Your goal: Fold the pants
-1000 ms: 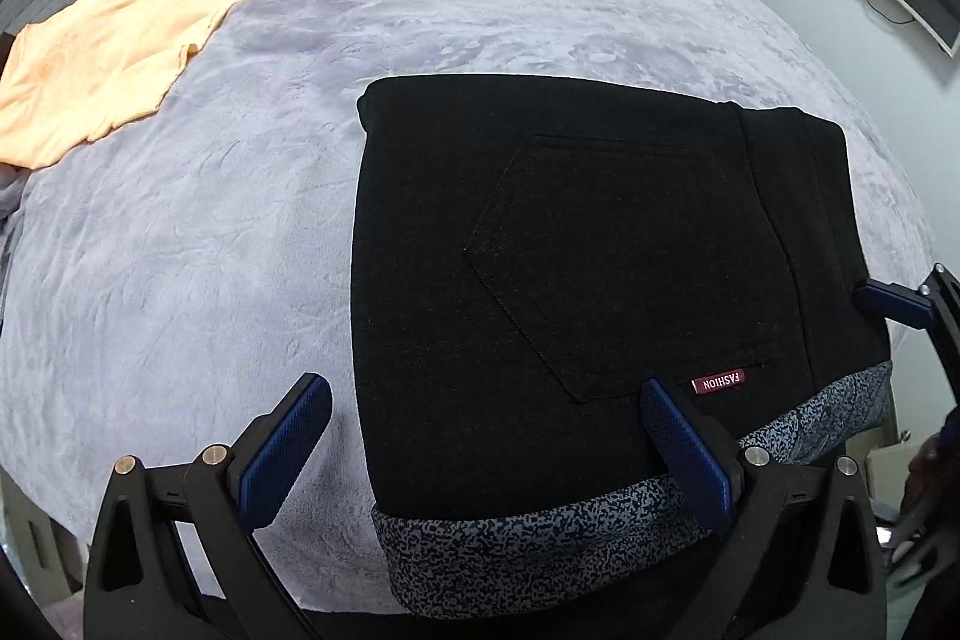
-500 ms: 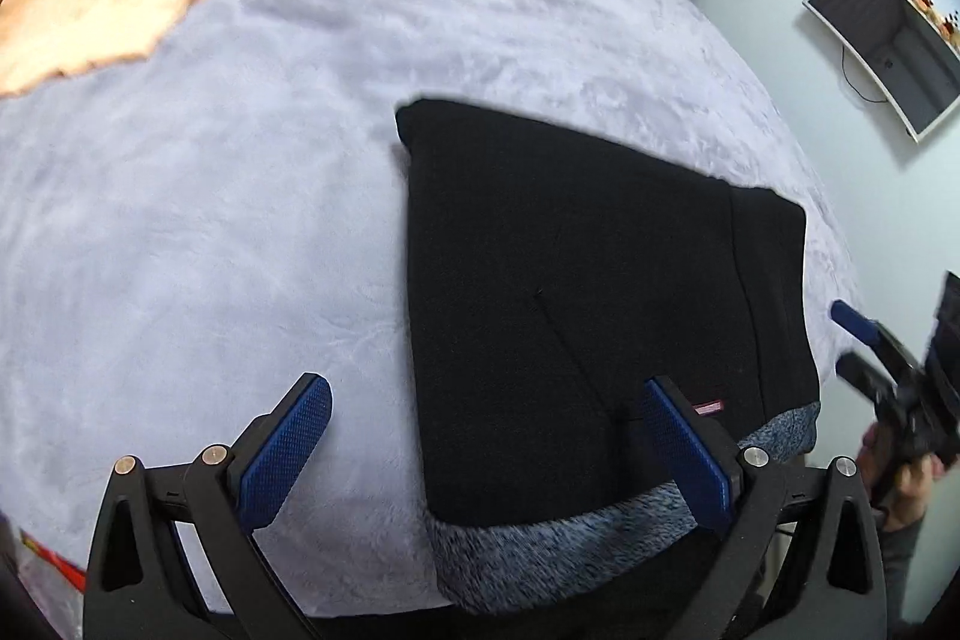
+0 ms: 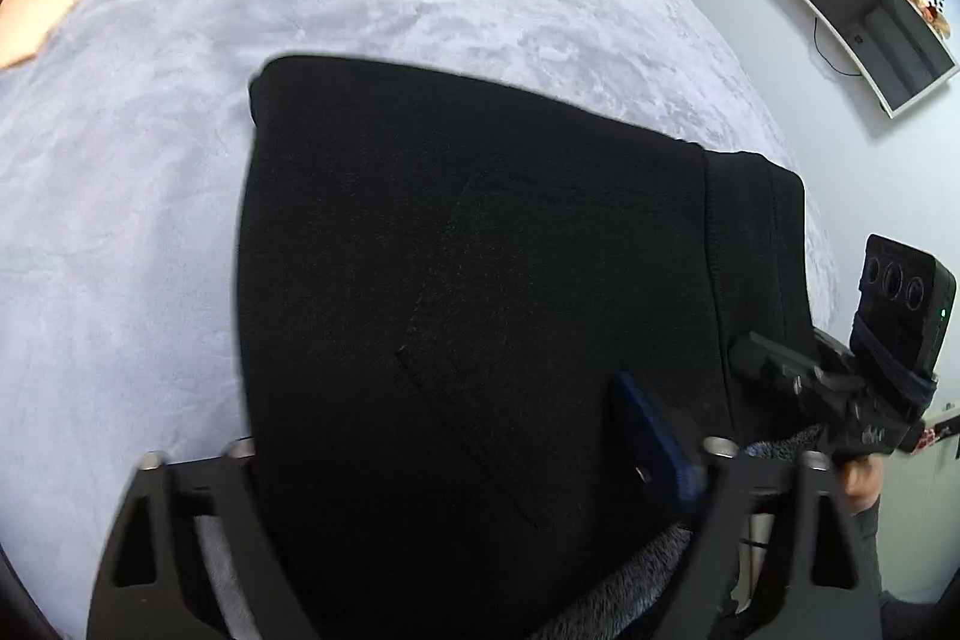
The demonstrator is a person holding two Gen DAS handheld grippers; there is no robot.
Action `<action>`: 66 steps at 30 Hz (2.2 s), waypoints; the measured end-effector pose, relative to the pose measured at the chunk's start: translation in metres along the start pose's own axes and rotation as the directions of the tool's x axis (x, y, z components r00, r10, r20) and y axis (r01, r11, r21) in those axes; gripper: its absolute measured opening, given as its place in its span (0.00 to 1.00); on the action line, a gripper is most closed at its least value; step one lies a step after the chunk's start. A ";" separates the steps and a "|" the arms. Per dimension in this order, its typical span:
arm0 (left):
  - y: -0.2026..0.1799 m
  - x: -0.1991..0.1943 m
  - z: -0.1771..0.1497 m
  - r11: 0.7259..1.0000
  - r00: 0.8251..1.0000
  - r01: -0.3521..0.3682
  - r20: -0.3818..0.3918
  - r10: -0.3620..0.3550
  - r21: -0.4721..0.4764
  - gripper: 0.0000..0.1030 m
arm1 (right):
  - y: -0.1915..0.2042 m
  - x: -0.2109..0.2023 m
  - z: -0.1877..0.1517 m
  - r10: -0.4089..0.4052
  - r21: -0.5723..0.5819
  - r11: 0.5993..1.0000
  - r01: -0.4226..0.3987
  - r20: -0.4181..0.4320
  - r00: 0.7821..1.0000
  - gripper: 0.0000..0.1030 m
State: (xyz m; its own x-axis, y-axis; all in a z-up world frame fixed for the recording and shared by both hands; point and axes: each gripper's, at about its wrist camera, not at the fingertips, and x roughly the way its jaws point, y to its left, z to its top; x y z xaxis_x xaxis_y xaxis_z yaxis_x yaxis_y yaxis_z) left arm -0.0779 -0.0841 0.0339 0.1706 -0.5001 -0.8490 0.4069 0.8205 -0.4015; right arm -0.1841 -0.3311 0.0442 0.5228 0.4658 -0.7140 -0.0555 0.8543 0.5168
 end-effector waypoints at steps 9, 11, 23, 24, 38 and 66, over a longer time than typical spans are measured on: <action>-0.037 -0.027 0.047 1.000 0.997 -0.005 0.072 0.003 0.028 0.53 | 0.011 -0.051 0.035 -0.027 -0.092 0.995 0.036 0.093 0.995 0.56; -0.044 -0.028 0.068 1.000 0.996 0.009 0.086 -0.010 0.023 0.53 | 0.007 -0.054 0.054 -0.041 -0.094 0.994 0.051 0.105 0.994 0.56; -0.036 0.034 0.157 0.998 1.000 -0.031 -0.001 0.031 -0.056 0.54 | -0.065 -0.008 0.131 -0.095 0.000 0.995 0.095 -0.002 0.995 0.56; -0.031 0.041 0.160 0.998 0.999 -0.035 -0.010 0.034 -0.061 0.55 | -0.070 -0.001 0.133 -0.102 0.003 0.995 0.102 -0.019 0.995 0.56; -0.025 -0.028 0.128 0.986 0.962 -0.169 0.218 0.166 -0.008 0.93 | -0.059 -0.059 0.109 -0.260 -0.005 0.964 0.264 0.161 0.952 0.80; -0.042 0.045 0.196 0.904 0.907 -0.369 0.128 0.401 -0.216 0.99 | -0.014 0.006 0.153 -0.287 -0.215 0.924 0.317 0.158 0.945 0.97</action>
State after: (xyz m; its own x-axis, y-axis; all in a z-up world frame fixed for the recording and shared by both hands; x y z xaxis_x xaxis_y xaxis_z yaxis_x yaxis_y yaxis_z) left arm 0.0885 -0.1948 0.0797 0.4326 -0.1604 -0.8872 0.1113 0.9860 -0.1240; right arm -0.0501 -0.3750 0.1048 0.6441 0.1583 -0.7484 -0.0684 0.9864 0.1497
